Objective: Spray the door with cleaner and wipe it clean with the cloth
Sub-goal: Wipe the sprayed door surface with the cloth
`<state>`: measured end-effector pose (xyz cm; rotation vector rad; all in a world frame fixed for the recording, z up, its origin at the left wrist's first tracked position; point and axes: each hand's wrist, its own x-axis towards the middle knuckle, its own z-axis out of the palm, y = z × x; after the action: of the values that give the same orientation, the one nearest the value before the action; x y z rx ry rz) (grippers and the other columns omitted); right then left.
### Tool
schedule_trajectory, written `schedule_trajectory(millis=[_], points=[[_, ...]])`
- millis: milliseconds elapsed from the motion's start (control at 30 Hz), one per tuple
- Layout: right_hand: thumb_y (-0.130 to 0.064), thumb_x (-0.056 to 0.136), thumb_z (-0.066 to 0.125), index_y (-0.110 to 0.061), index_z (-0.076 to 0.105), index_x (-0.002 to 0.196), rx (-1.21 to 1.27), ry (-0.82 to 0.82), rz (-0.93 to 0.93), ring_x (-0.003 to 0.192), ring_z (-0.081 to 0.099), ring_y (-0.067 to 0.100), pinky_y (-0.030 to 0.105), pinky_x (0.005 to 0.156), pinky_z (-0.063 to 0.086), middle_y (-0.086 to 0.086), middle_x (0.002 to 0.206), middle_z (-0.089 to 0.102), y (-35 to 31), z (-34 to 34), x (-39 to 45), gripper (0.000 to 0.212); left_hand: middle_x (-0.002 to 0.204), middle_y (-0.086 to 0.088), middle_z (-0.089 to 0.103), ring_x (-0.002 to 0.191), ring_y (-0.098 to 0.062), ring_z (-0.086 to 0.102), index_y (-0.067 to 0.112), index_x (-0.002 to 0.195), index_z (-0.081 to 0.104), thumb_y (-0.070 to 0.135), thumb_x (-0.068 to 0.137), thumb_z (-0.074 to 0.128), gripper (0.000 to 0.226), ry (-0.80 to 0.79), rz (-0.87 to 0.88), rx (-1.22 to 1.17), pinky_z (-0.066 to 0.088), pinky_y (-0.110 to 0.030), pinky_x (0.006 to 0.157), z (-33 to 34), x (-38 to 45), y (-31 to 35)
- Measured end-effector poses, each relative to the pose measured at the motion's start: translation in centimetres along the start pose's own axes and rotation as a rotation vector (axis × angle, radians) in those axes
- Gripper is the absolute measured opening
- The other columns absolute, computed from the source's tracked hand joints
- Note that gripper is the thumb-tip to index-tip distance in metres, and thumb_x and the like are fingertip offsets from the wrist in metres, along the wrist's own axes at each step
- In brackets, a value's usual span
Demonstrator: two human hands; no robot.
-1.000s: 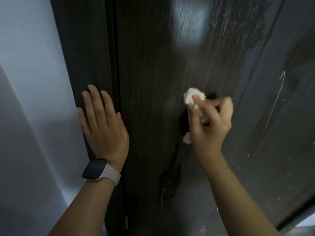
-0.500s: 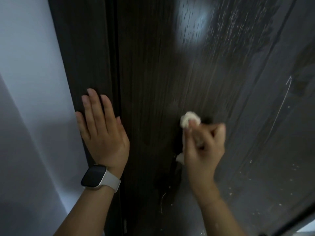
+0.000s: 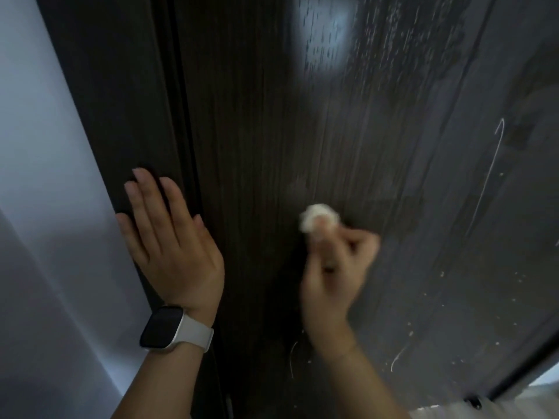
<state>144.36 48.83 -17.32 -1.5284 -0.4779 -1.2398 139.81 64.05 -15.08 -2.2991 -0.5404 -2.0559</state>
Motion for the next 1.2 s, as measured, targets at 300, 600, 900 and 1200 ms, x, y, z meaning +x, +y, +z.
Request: schedule_trajectory(millis=[300, 600, 900, 1200], points=[[0.004, 0.087, 0.065, 0.002, 0.069, 0.104, 0.066, 0.254, 0.202, 0.089, 0.049, 0.012, 0.012, 0.081, 0.042, 0.005, 0.096, 0.042, 1.6, -3.3, 6.8, 0.018, 0.154, -0.024, 0.019, 0.146, -0.032, 0.012, 0.003, 0.151, 0.014, 0.013, 0.103, 0.036, 0.054, -0.012, -0.008, -0.014, 0.004, -0.043, 0.121, -0.2, -0.1, 0.0], [0.003, 0.082, 0.07, -0.008, 0.075, 0.101, -0.194, -0.116, -0.124, 0.083, 0.047, 0.024, 0.047, 0.064, 0.044, 0.008, 0.09, 0.049, 2.6, -4.4, 4.9, 0.022, 0.154, -0.026, 0.021, 0.145, -0.035, 0.014, 0.002, 0.151, 0.014, 0.013, 0.103, 0.036, 0.053, -0.027, -0.011, -0.007, 0.002, -0.042, 0.121, -0.4, 0.0, 0.1], [0.002, 0.082, 0.071, -0.014, 0.067, 0.106, -0.291, -0.195, -0.314, 0.078, 0.046, 0.029, 0.045, 0.063, 0.04, 0.016, 0.088, 0.055, 2.0, -4.0, 6.2, 0.029, 0.153, -0.029, 0.024, 0.145, -0.036, 0.016, 0.002, 0.15, 0.014, 0.012, 0.103, 0.037, 0.053, -0.021, -0.008, -0.014, 0.004, -0.043, 0.121, -0.5, -0.1, 0.2], [-0.001, 0.088, 0.067, 0.0, 0.072, 0.103, -0.216, -0.183, -0.22, 0.08, 0.048, 0.025, 0.041, 0.058, 0.045, 0.011, 0.087, 0.05, 3.6, -5.3, 5.4, 0.016, 0.154, -0.026, 0.021, 0.147, -0.024, 0.006, 0.004, 0.152, 0.012, 0.014, 0.104, 0.036, 0.055, 0.0, -0.017, -0.019, 0.004, -0.043, 0.121, -0.3, -0.1, 0.1]])
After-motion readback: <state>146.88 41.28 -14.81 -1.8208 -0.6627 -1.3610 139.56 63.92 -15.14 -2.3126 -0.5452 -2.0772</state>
